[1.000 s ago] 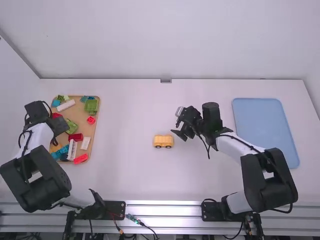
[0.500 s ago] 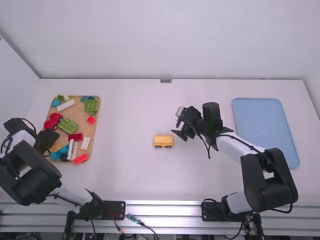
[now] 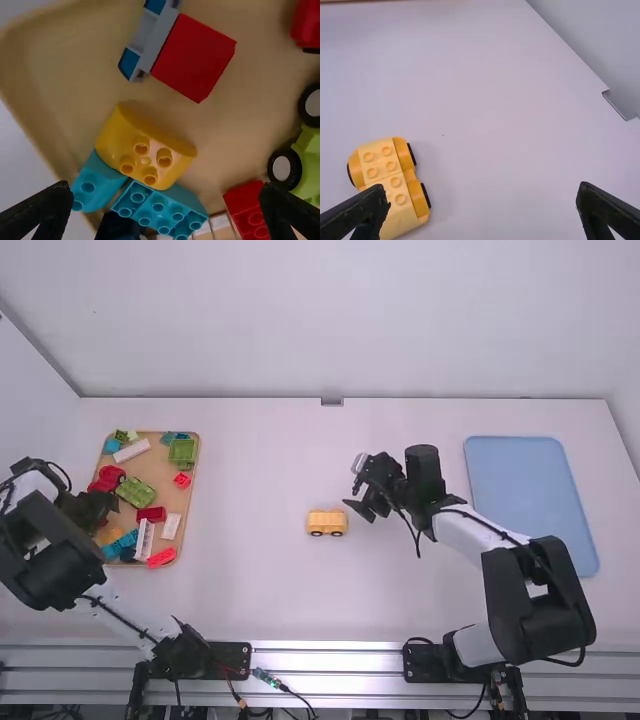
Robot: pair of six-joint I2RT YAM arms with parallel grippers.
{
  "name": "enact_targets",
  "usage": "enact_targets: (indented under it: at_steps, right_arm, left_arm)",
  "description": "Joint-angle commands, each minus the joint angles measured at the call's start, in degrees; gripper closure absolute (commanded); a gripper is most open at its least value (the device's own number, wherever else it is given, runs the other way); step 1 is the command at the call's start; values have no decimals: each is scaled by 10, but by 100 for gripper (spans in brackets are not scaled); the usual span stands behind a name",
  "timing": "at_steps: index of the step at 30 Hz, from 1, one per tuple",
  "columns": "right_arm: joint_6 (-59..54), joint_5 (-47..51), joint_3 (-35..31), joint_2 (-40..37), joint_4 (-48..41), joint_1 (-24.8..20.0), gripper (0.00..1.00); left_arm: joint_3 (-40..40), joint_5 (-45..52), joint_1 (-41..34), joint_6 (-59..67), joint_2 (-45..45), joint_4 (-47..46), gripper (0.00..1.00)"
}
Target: Assemble lego blocks to make yellow taxi
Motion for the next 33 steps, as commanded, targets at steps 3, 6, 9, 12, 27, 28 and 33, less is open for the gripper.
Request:
enact_targets:
  at_steps: [3,6,9,12,27,28,33]
  right_arm:
    - [-16,0,10,-8,-3,0,1]
    - [-15,0,10,-8,-3,2,1]
    - [-15,0,10,-8,-3,-2,1]
    - [-15,0,10,-8,-3,-4,1]
    - [-15,0,10,-8,-7,1,1]
    - [-15,0,10,-8,-8,1,1]
    - [-15,0,10,-8,-8,1,1]
  left_arm:
    - [5,5,0,-37,2,-3,1]
    - [-3,53,0,-37,2,23,1]
    - [-14,69,0,-51,2,48,15]
    - [-29,64,-3,-61,2,65,16]
    - [-99,47,5,-148,2,102,12]
    - [-99,48,5,-154,2,100,13]
    - [-78,45,5,-156,2,77,10]
